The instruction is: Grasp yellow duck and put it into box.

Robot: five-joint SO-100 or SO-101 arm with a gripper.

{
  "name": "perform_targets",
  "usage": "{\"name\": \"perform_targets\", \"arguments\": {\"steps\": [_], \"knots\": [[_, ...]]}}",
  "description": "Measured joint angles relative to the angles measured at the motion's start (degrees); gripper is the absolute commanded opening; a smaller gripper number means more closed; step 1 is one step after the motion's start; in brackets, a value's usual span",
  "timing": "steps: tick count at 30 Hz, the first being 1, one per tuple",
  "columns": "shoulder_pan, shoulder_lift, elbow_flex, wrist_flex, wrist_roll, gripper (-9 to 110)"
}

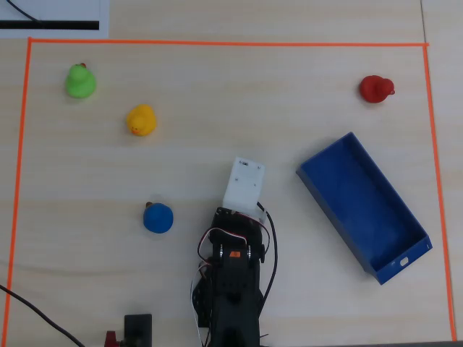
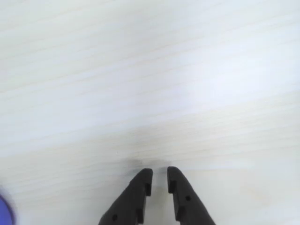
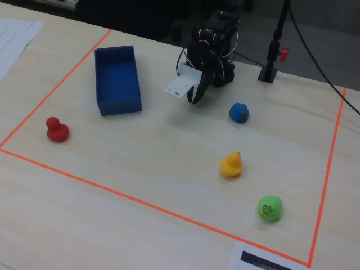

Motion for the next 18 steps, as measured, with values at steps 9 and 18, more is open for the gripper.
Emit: {"name": "perform_targets", "arguments": {"steps": [9, 18], "knots": [[0.0, 0.0, 0.0, 0.0, -0.3, 0], [2.6, -9.0, -15.9, 0.4, -3.2, 40]]}}
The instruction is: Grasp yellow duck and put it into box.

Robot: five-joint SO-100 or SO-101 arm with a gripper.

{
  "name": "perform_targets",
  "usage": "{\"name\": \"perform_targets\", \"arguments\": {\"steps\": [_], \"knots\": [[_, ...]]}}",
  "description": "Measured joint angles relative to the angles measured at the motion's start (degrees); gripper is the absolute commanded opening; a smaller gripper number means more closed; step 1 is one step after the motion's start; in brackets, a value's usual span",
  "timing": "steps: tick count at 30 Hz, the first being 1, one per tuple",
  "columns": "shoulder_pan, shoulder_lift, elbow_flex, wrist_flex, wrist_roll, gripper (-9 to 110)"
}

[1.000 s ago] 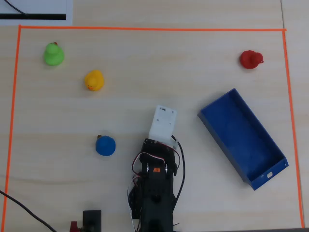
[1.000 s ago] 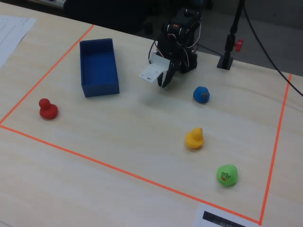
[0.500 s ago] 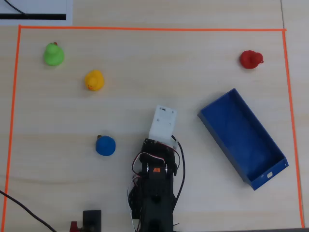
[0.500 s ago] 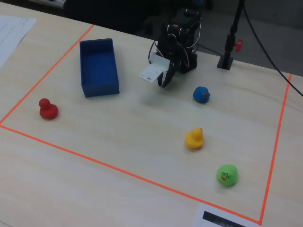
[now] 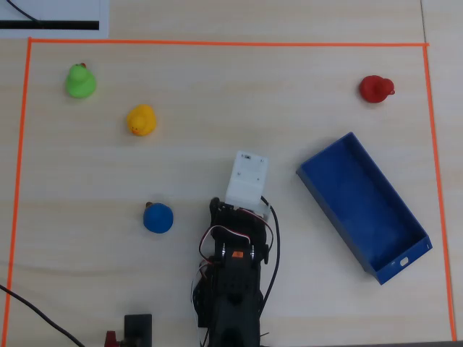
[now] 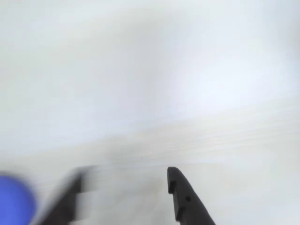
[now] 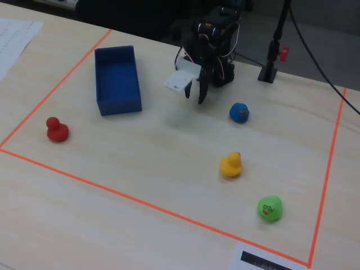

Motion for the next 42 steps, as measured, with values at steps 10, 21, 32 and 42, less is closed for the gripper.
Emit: {"name": "perform_targets", "arguments": {"steps": [10, 21, 32, 42], "knots": [[-12.0, -39.4, -49.0, 11.2, 10.3, 57], [-30.3, -70.2, -57.2, 0.8, 27.2, 59], [-36.1, -91.7, -70.8, -6.3, 34.8, 58], [-33.6, -103.8, -75.2, -14.8, 33.9, 57]]}}
